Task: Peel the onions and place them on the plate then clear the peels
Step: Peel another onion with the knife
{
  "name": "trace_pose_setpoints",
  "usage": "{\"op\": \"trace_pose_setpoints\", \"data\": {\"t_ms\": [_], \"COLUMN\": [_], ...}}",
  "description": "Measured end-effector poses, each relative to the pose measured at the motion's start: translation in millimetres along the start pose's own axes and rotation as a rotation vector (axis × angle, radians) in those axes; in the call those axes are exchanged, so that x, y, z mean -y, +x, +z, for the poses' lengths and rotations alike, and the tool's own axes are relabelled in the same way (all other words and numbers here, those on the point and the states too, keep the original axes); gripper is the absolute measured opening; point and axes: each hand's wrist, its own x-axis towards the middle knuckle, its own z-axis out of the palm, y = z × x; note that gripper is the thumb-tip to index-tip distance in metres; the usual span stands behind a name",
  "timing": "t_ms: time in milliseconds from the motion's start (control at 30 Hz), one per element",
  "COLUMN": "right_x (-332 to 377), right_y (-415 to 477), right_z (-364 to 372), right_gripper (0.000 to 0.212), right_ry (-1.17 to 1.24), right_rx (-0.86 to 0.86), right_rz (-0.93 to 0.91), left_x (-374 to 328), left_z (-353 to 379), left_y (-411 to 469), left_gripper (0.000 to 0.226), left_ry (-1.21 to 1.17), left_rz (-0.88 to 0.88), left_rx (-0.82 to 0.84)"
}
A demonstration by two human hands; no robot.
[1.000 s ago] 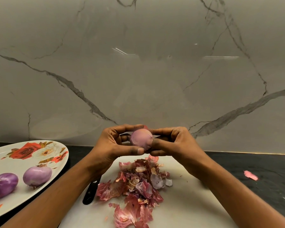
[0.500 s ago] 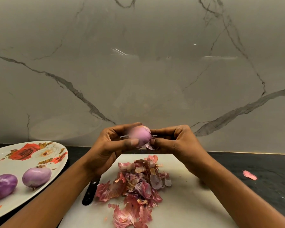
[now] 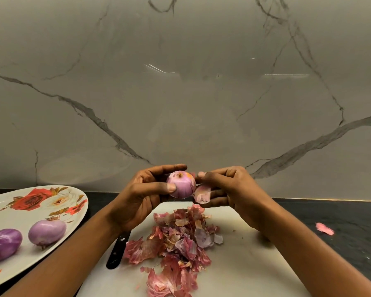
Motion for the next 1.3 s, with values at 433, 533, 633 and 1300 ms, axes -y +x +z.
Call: {"op": "trace_pose_setpoints", "data": {"t_ms": [433, 533, 633, 1300], "right_x": [-2.5, -4.5, -0.2, 0.4], "right_y": [0.6, 0.3, -1.7, -1.7], "right_z": [2.6, 4.1, 2.4, 4.3], "right_gripper": [0.012, 0.009, 0.009, 0.011], "right_ry": [0.047, 0.0, 0.077, 0.026], "right_rx": [-0.019, -0.036, -0.017, -0.061], "right_rz": [-0.003, -0.037, -0.018, -0.049], "left_x": [-1.5, -2.4, -2.5, 0.9], "left_z": [2.7, 3.9, 3.8, -0.3], "left_y": [-3.4, -3.9, -3.5, -1.9], "left_gripper": [0.055, 0.06, 0.062, 0.056], "left_ry": [-0.001, 0.017, -0.002, 0.027], "left_rz": [-0.009, -0.001, 0.0, 0.024], "left_rx": [0.021, 0.021, 0.025, 0.043]}}
